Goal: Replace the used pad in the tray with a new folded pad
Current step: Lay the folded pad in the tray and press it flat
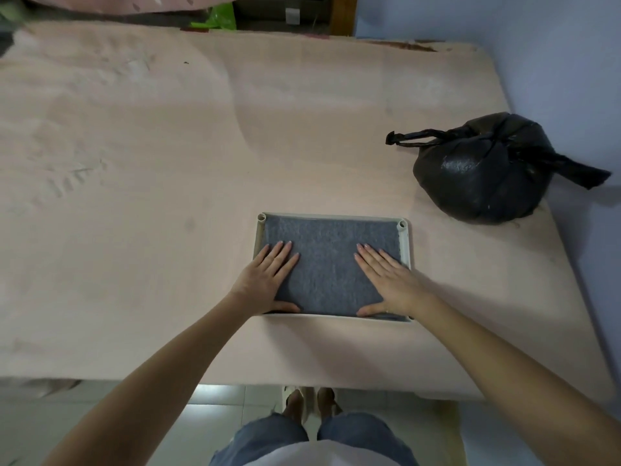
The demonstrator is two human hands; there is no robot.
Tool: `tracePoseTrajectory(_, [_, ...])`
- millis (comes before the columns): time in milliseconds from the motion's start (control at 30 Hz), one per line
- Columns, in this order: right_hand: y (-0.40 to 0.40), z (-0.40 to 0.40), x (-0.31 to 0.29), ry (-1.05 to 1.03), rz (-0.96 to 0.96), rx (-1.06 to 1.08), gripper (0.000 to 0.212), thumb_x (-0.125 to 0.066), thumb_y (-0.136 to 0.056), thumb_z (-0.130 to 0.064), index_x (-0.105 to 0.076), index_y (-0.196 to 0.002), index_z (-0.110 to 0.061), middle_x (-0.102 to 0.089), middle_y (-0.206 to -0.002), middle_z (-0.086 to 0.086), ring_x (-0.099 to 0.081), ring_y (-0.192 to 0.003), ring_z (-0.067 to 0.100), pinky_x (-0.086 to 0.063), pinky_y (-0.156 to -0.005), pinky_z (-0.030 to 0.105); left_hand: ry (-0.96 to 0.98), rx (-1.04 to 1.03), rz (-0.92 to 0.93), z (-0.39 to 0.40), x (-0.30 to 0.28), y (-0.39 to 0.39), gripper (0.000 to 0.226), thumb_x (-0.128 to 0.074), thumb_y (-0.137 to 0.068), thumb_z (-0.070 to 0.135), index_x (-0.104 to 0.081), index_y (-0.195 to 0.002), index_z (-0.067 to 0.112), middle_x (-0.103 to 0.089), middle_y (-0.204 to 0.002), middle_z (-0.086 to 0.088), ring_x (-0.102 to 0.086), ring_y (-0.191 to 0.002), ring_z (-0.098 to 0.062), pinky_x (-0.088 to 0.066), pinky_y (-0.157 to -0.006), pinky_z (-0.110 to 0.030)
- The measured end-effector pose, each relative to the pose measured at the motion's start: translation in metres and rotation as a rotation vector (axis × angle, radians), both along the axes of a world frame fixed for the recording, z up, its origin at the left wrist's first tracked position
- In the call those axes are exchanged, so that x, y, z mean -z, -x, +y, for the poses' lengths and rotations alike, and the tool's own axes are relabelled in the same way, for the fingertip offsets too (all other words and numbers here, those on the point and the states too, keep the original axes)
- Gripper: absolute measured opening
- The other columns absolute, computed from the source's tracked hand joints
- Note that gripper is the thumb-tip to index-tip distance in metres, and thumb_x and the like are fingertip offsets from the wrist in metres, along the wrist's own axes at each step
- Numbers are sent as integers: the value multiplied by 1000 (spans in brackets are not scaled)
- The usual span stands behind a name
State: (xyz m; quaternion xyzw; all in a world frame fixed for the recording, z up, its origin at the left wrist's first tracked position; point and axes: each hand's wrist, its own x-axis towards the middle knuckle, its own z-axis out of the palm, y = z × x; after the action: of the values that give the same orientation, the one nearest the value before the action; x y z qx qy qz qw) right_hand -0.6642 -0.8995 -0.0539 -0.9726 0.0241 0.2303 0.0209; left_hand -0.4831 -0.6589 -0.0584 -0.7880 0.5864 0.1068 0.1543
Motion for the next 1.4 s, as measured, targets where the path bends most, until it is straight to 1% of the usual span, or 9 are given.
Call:
tracePoseTrajectory(267, [15,-9,-8,218,57,-27,101,-17,-82,-77,16,-147,-7,19,-157,10,16,-145,24,17,-114,39,-126,-80,-210,16,-14,2,85,-6,-90,68,10,-148,8,9,-158,-9,10,-146,-23,10,-117,-47])
tracePoseTrajectory(467, [45,1,-3,192,-102,278,90,28,-77,-62,11,-147,-9,23,-152,3,25,-140,18,17,-113,35,-126,-84,-228,26,-18,-2,76,-4,-94,61,13,-148,11,11,-158,-4,12,-145,-18,10,-117,-48])
tracePoseTrajectory(600, [30,15,-1,168,-110,316,70,-8,-97,-53,6,-149,-8,13,-159,7,19,-144,20,15,-113,32,-129,-106,-237,37,-19,-17,72,-6,-96,58,12,-148,13,10,-158,-2,8,-146,-16,7,-117,-48])
tracePoseTrajectory(800, [2,39,7,145,-151,312,68,-10,-99,-50,8,-149,-7,15,-158,7,19,-144,21,16,-113,33,-140,-122,-265,68,-16,-42,60,-5,-100,46,11,-149,13,10,-158,-2,7,-146,-17,5,-116,-49])
tracePoseTrajectory(867, [1,41,9,89,-191,348,66,-15,-100,-46,8,-149,-8,18,-157,7,24,-141,17,17,-112,29,-35,-144,-210,68,-20,-40,61,4,-98,44,-5,-151,13,-5,-159,-5,-6,-146,-21,-5,-118,-48])
tracePoseTrajectory(967, [4,42,6,-50,-355,555,65,-28,-101,-38,4,-150,-10,12,-159,6,23,-138,9,13,-112,24,318,-434,-37,68,-23,-31,66,1,-100,40,-35,-144,6,-36,-149,-11,-33,-138,-28,-28,-112,-45])
tracePoseTrajectory(1133, [-8,57,10,-89,-387,692,65,-33,-101,-35,-3,-150,-4,8,-159,10,10,-147,20,6,-115,26,437,-834,174,60,8,-16,60,-24,-101,38,-6,-150,7,-8,-158,-7,-2,-147,-20,-2,-120,-37])
tracePoseTrajectory(1300, [-6,60,19,-107,-433,789,60,-37,-98,-12,-8,-150,-5,3,-160,8,-1,-147,20,-15,-117,27,524,-865,227,55,17,-15,56,-26,-102,28,-8,-150,8,-14,-158,-5,-4,-146,-18,-1,-119,-35])
tracePoseTrajectory(1400, [-1,60,20,-217,-452,844,75,-44,-85,10,-9,-150,-5,1,-160,5,-5,-147,20,-23,-113,25,562,-823,262,51,18,-16,52,-27,-100,11,-10,-149,3,-17,-157,-9,-7,-146,-23,-3,-119,-35])
